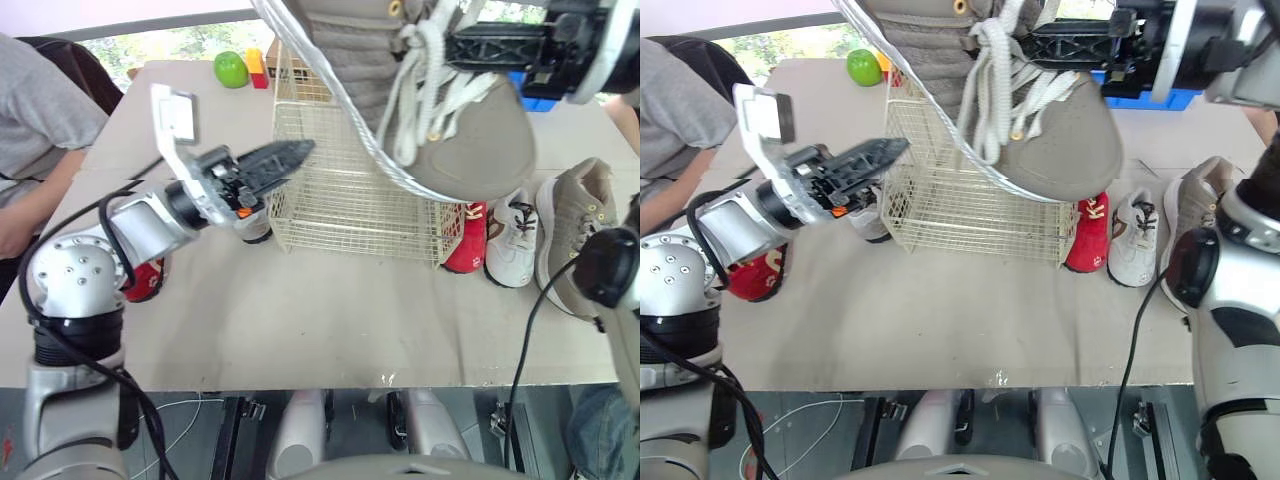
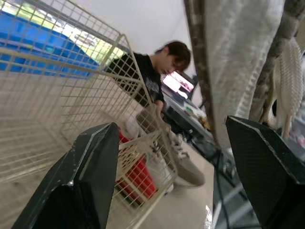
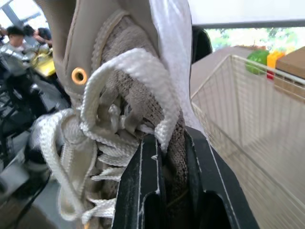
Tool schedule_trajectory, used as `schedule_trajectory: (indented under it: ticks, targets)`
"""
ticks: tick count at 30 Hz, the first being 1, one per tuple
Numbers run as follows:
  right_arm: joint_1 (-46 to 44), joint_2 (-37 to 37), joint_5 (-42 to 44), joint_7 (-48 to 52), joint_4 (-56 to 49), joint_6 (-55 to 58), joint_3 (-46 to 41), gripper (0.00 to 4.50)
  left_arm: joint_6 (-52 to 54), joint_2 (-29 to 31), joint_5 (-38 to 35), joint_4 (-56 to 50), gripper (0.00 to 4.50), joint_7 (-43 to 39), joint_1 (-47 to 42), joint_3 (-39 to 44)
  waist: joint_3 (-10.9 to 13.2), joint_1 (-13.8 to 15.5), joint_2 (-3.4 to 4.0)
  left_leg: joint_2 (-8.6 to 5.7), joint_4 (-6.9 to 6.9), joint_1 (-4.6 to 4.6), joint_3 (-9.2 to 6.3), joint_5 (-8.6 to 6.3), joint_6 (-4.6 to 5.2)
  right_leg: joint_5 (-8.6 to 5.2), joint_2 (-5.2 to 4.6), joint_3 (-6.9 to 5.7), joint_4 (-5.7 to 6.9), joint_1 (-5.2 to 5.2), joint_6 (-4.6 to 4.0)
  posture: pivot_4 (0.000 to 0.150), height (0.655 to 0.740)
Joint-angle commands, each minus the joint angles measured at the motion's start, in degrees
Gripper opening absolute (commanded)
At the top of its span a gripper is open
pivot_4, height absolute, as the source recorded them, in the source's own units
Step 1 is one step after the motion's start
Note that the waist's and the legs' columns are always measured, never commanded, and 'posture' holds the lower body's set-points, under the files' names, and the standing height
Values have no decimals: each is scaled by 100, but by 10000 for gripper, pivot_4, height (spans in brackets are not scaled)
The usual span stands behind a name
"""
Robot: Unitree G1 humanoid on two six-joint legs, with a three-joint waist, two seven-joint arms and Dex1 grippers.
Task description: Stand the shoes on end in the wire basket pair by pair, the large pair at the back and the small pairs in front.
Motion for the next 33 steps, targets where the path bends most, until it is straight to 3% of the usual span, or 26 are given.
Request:
schedule_trajectory:
  ticks: [1,4,7,14,15,24,33]
  targets:
    - [332,532,347,-843,-895,39,-285,0,-459,-1111,-525,-454,38125,1406,-360,-402,0,76,0,-5,10,18,-1,-3,5,0,-4,-1,0,21,1,1500,7400]
    - [447,685,559,-1265,-1033,39,-355,0,-427,-1432,-579,-439,38125,1655,-496,-384,3,44,2,-23,44,8,-12,0,3,14,4,-6,-6,34,9,1500,7400]
    - [558,679,896,-1562,-1103,39,-402,0,-85,-1302,-734,-238,30905,1504,-562,-372,2,15,2,-21,44,16,-11,0,2,14,15,-3,-4,36,9,1500,7400]
    - [803,680,1909,-2266,-1195,39,-521,0,278,-1266,-585,127,2572,666,-903,-271,2,-78,3,-17,26,44,-11,-5,11,13,27,-2,-4,53,8,1500,7400]
    - [828,684,2023,-2393,-1180,39,-578,0,254,-1247,-405,144,1240,501,-912,-238,2,-82,3,-17,26,44,-11,-5,11,13,27,-2,-7,54,8,1500,7400]
    - [811,664,2811,-3213,-1039,38,-775,0,486,-1210,142,180,30956,358,-829,-259,2,-95,3,-16,24,45,-10,-6,12,13,27,0,-10,56,8,1500,7400]
    - [798,523,3978,-3601,-857,-117,-639,0,181,-1498,1190,410,30956,833,-984,-192,2,-90,3,-17,24,44,-10,-7,14,13,26,0,-14,57,8,1500,7400]
